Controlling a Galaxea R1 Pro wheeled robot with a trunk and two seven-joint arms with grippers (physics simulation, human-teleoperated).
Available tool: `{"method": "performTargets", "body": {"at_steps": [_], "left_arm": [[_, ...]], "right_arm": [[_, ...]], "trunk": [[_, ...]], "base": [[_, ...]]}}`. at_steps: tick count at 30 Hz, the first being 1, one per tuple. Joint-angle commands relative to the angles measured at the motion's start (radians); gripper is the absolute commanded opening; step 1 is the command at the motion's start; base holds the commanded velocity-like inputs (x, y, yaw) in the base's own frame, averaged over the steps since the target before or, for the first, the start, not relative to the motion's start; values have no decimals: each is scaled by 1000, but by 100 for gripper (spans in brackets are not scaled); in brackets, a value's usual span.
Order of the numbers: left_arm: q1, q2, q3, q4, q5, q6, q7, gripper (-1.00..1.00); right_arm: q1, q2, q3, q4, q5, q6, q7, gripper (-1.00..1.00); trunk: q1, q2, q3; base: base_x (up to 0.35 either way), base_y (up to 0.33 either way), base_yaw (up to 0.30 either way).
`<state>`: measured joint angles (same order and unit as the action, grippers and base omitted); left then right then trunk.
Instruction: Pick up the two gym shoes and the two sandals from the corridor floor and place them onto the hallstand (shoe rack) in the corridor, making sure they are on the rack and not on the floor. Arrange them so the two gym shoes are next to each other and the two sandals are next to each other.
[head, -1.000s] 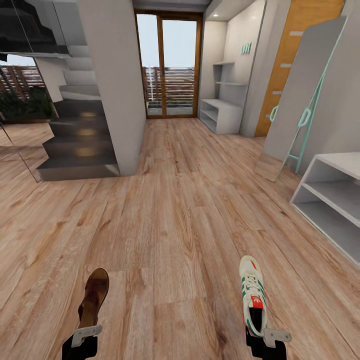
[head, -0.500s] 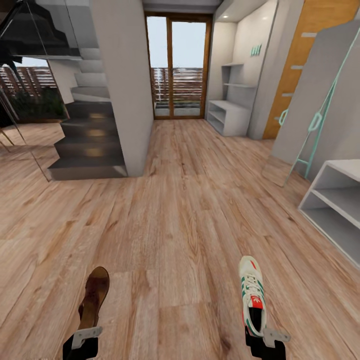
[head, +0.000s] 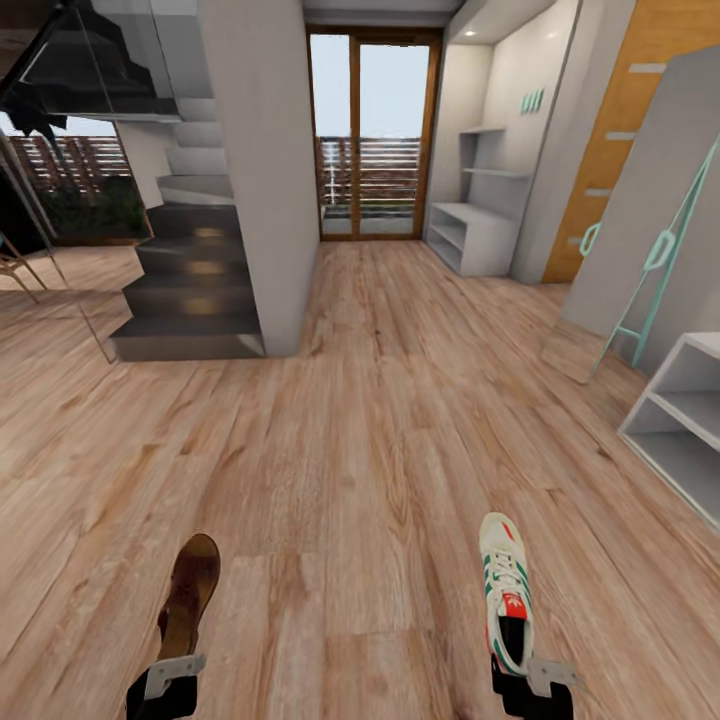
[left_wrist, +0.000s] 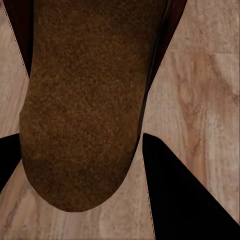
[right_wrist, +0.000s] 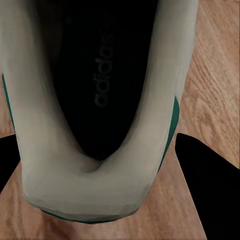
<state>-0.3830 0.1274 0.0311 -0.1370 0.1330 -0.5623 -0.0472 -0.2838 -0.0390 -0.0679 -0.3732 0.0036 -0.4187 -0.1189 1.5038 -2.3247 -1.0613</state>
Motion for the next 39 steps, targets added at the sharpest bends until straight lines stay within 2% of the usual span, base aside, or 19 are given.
{"method": "performTargets", "body": {"at_steps": [1, 25, 39], "left_arm": [[-1, -1, 3, 1, 3, -2, -3, -100], [-1, -2, 3, 4, 4, -2, -3, -100], [4, -2, 3, 7, 5, -3, -3, -100]], "right_arm": [[-1, 0, -1, 4, 1, -3, -1, -100], [-1, -2, -1, 13, 1, -2, 0, -100], [-1, -2, -1, 12, 1, -3, -2, -100]], "trunk": [[0, 0, -1], [0, 0, -1], [0, 0, -1]], "base": [[327, 0, 2], [338, -77, 0], [314, -175, 0]]}}
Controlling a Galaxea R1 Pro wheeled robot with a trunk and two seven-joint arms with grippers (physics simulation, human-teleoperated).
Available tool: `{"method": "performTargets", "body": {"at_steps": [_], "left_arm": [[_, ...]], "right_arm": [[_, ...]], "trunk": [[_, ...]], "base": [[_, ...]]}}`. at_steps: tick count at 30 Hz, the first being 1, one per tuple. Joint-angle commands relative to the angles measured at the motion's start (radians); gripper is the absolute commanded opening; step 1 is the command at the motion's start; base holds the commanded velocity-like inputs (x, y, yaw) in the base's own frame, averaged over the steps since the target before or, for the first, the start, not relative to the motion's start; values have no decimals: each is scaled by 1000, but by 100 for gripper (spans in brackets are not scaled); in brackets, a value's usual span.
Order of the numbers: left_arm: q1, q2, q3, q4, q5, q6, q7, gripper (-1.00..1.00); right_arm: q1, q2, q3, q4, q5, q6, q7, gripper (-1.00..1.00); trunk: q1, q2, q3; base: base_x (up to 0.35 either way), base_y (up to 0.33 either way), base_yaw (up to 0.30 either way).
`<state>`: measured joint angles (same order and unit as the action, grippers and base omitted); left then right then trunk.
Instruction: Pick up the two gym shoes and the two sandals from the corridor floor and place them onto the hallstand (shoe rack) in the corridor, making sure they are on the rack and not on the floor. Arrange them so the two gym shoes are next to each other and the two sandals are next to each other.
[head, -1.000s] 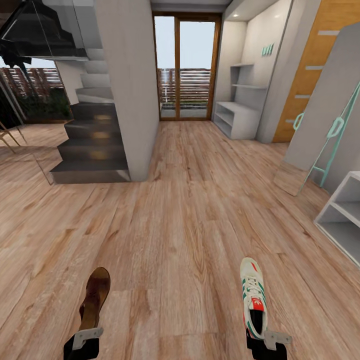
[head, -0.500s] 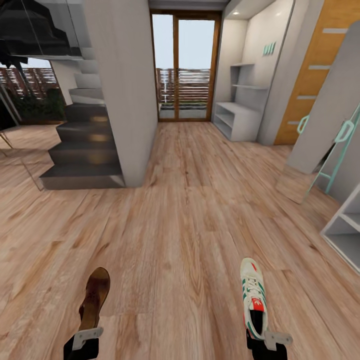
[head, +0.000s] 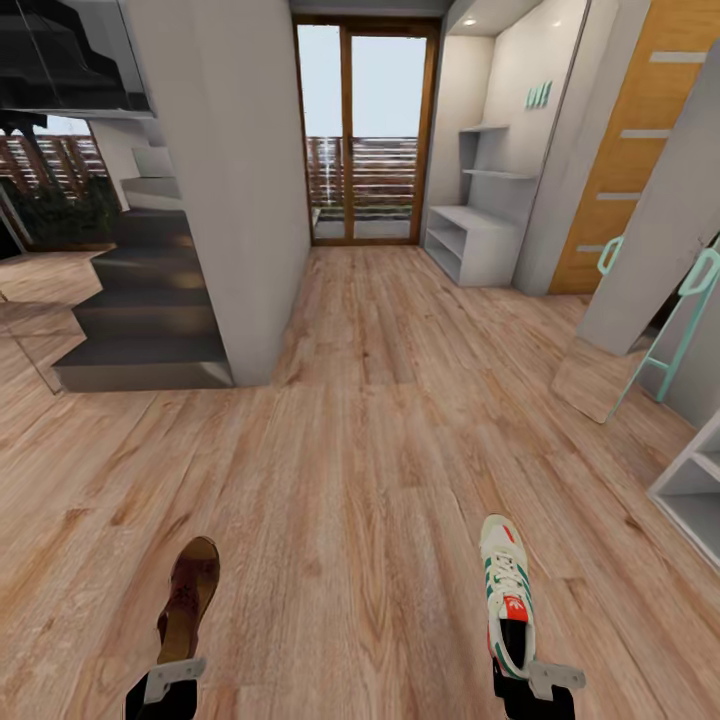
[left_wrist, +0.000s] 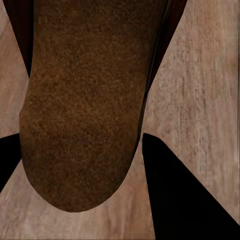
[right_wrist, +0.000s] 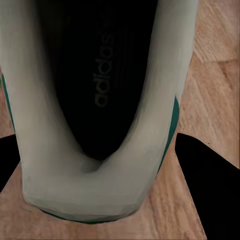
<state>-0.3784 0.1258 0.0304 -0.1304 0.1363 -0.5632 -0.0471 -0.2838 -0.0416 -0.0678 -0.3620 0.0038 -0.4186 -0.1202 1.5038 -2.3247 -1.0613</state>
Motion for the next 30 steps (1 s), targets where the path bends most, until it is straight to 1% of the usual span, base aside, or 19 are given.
{"method": "performTargets", "body": {"at_steps": [1, 17, 22, 30], "left_arm": [[0, 0, 3, 1, 2, -3, -4, -100], [5, 0, 3, 2, 2, -3, -4, -100], [6, 0, 3, 2, 2, -3, -4, -100], [6, 0, 3, 3, 2, -4, -4, -100]], "right_arm": [[-1, 0, -1, 1, 1, -3, -1, -100], [-1, 2, -1, 4, 2, -2, -1, -100], [-1, 2, -1, 25, 0, -3, -1, -100], [-1, 2, -1, 30, -1, -3, -2, -100]], "trunk": [[0, 0, -1], [0, 0, -1], [0, 0, -1], [0, 0, -1]], "base": [[305, -195, 0], [305, -195, 0], [305, -191, 0], [305, -190, 0]]}}
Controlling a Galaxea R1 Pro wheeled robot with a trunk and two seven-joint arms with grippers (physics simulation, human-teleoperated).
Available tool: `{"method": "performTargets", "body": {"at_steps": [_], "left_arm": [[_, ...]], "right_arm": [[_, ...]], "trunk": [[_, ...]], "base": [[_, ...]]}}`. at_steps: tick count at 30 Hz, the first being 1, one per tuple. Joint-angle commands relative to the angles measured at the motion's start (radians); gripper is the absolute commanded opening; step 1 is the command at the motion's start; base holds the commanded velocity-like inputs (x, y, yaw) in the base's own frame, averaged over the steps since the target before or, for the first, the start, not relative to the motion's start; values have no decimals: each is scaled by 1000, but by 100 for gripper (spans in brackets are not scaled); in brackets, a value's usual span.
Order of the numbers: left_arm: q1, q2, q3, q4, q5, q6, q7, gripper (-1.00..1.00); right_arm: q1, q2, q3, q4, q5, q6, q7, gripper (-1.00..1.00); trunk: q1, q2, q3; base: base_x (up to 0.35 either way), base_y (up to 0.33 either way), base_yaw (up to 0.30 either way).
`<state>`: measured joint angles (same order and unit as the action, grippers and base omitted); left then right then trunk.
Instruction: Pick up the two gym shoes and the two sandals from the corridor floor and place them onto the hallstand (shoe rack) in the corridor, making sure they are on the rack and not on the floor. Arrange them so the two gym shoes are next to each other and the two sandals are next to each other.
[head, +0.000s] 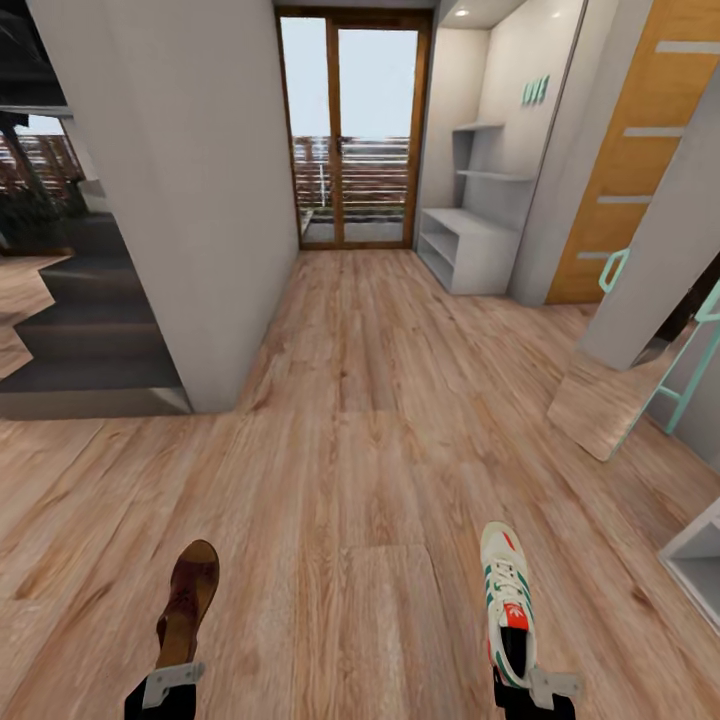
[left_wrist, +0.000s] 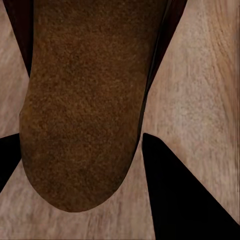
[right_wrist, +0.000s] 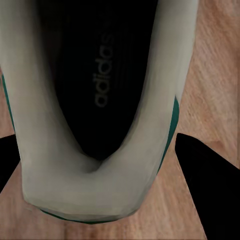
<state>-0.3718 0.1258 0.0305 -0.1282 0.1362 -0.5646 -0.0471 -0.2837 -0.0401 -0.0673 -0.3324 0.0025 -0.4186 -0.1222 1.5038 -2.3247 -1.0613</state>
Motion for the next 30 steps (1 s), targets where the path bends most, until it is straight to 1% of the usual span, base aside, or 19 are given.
{"method": "performTargets", "body": {"at_steps": [1, 6, 8, 15, 23, 30], "left_arm": [[0, 0, 3, 1, 2, -3, -4, -100], [0, 0, 3, 4, 2, -4, -4, -100], [1, 0, 3, 18, -2, -5, -4, -100], [1, 0, 3, 21, 3, -6, -4, -100], [1, 0, 3, 21, 3, -7, -4, -100], [1, 0, 3, 21, 0, -7, -4, -100]], "right_arm": [[-1, 0, -2, 1, 1, -3, 0, -100], [-1, -1, -2, 0, 1, -3, 0, -100], [-1, -1, -3, 0, 1, -3, -1, -100], [-1, -1, -2, 0, 1, -3, -1, -100], [-1, 0, -2, -1, 1, -3, 1, -100], [0, 0, -2, -2, 1, -3, 1, -100]], "trunk": [[0, 0, -1], [0, 0, -1], [0, 0, -1], [0, 0, -1], [0, 0, -1], [0, 0, -1]], "base": [[305, -190, 0], [305, -190, 0], [305, -189, 0], [308, -167, 0], [334, -33, 19], [339, -3, 198]]}}
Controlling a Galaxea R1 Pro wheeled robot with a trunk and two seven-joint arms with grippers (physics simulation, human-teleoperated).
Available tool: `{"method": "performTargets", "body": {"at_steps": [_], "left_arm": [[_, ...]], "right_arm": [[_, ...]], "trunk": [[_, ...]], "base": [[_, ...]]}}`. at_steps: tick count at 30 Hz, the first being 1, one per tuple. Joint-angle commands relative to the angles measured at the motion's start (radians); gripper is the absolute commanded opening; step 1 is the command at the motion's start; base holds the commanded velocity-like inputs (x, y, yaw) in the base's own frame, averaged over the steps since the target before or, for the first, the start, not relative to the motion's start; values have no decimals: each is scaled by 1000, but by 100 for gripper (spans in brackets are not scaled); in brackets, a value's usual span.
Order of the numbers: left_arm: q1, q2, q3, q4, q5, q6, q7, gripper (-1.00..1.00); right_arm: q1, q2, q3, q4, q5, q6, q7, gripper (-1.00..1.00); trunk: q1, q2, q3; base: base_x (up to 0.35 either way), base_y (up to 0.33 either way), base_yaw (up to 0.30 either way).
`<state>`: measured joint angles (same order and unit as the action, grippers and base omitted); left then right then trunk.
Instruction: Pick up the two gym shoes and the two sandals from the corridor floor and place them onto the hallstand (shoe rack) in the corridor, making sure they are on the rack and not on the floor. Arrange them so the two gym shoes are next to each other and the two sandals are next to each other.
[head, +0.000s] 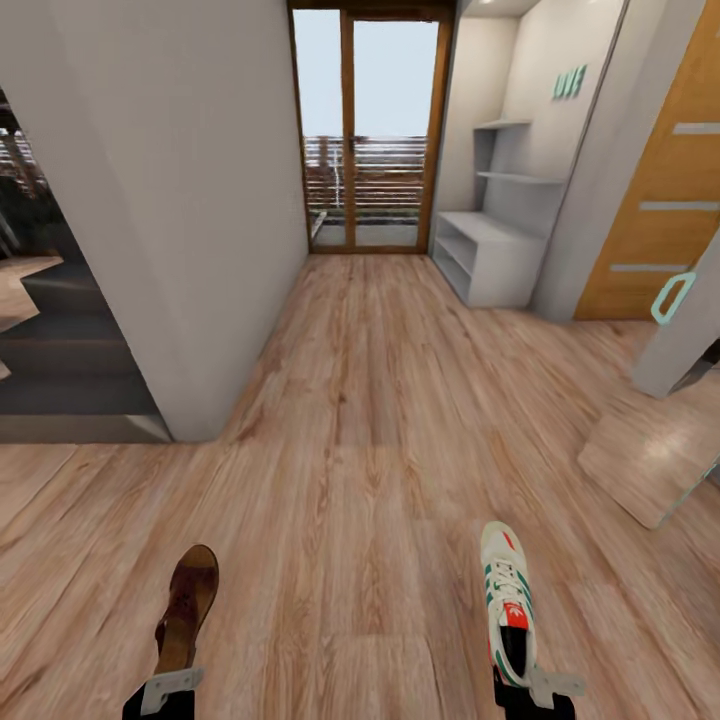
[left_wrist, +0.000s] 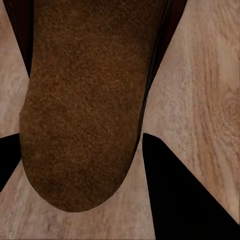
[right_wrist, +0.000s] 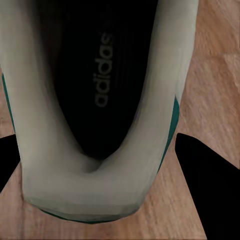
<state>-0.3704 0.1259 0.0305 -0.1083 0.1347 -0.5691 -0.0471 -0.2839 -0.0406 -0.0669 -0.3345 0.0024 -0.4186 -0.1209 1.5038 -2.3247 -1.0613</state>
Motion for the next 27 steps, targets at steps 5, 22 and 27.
{"method": "performTargets", "body": {"at_steps": [5, 22, 27], "left_arm": [[-1, 0, 3, 1, 2, -2, -3, -100], [36, -10, 3, 16, 3, 12, -3, -100], [38, -13, 2, 17, 1, 12, -3, -100]], "right_arm": [[-1, 0, -2, 0, 1, -3, 0, -100], [0, -4, 0, 54, 2, -5, 2, -100], [0, -8, 0, 79, 1, -5, 3, -100]], "trunk": [[0, 0, -1], [0, 0, -1], [0, 0, -1]], "base": [[339, 0, 127], [160, 0, 9], [0, 0, 0]]}}
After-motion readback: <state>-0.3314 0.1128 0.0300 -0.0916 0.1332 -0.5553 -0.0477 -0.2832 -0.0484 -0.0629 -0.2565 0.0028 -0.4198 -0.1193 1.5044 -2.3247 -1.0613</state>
